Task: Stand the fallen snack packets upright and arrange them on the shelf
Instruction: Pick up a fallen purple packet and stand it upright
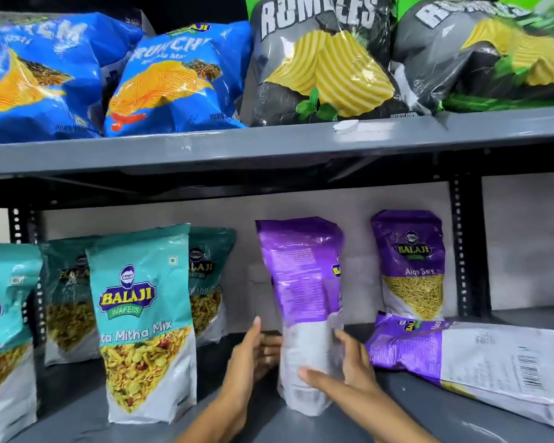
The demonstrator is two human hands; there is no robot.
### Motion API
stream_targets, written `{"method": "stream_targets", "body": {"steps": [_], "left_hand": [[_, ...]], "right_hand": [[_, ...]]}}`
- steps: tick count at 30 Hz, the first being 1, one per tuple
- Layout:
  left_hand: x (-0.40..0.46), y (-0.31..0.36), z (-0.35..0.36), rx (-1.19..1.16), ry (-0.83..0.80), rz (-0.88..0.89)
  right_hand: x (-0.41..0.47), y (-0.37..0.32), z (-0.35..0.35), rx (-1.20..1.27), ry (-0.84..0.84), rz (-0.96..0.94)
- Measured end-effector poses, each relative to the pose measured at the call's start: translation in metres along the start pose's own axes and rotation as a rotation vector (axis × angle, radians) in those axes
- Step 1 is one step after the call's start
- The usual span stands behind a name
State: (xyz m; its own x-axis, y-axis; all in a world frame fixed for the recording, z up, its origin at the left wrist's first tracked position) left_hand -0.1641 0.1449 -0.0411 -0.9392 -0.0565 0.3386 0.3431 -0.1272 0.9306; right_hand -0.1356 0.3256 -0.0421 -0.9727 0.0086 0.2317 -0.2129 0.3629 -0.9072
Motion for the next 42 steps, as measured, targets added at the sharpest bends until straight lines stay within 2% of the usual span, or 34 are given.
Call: {"method": "stream_targets", "body": {"steps": [4,6,8,9,11,13,15,20,25,27,30,33,35,37,40,42], "left_hand": [[-0.005,0.004,0.004,0.047,-0.036,0.121],[0.001,0.006,-0.001,0.061,0.063,0.200],[0.008,0.010,-0.009,0.020,0.175,0.236],[0.013,0.010,-0.009,-0.032,0.154,0.223],[0.019,0.003,-0.005,-0.148,-0.003,0.120],[0.015,-0.002,0.001,-0.108,-0.149,0.061],[0.010,-0.005,0.001,0.014,-0.171,0.088],[0.000,-0.001,-0.002,0.088,-0.053,0.187],[-0.010,0.001,-0.006,0.178,-0.010,0.198],[-0.016,0.009,-0.005,0.214,0.059,0.232],[-0.036,0.044,0.000,0.302,0.290,0.432],[-0.057,0.081,0.034,0.205,0.291,0.593],[-0.065,0.095,0.066,0.115,0.219,0.557],[-0.068,0.094,0.102,-0.006,0.119,0.438],[-0.069,0.063,0.155,-0.190,-0.011,0.076],[-0.077,0.037,0.184,-0.247,-0.083,-0.158]], "right_hand": [[0.007,-0.006,-0.004,0.068,-0.201,0.009],[0.011,-0.006,-0.010,0.011,-0.188,0.003],[0.018,-0.003,-0.017,0.089,-0.225,0.021],[0.022,0.001,-0.020,0.146,-0.254,0.042],[0.028,0.005,-0.028,0.173,-0.265,0.064],[0.034,0.007,-0.035,0.136,-0.212,0.039],[0.040,0.008,-0.038,0.126,-0.154,0.038],[0.048,0.013,-0.032,0.210,-0.151,0.131],[0.047,0.011,-0.029,0.265,-0.133,0.192],[0.042,0.005,-0.032,0.254,-0.103,0.178],[0.036,-0.013,-0.050,0.240,0.009,0.085],[0.024,-0.034,-0.077,0.188,0.109,-0.039],[0.018,-0.050,-0.103,0.123,0.196,-0.135],[0.019,-0.060,-0.137,0.037,0.296,-0.198],[0.033,-0.050,-0.198,-0.106,0.415,-0.164],[0.048,-0.030,-0.233,-0.264,0.388,-0.098]]}}
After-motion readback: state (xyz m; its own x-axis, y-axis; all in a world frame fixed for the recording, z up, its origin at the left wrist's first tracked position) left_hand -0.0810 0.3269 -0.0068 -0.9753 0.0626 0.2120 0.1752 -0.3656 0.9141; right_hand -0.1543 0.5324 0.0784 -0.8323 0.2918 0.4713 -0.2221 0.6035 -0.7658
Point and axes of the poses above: each hand's wrist, its own x-axis towards the middle knuckle, its own z-axis out of the palm, y = z × x, the point moved 6 cm from there along x, towards the middle knuckle, and after that the axes turned 11 degrees about z, right-handed, at the moved point
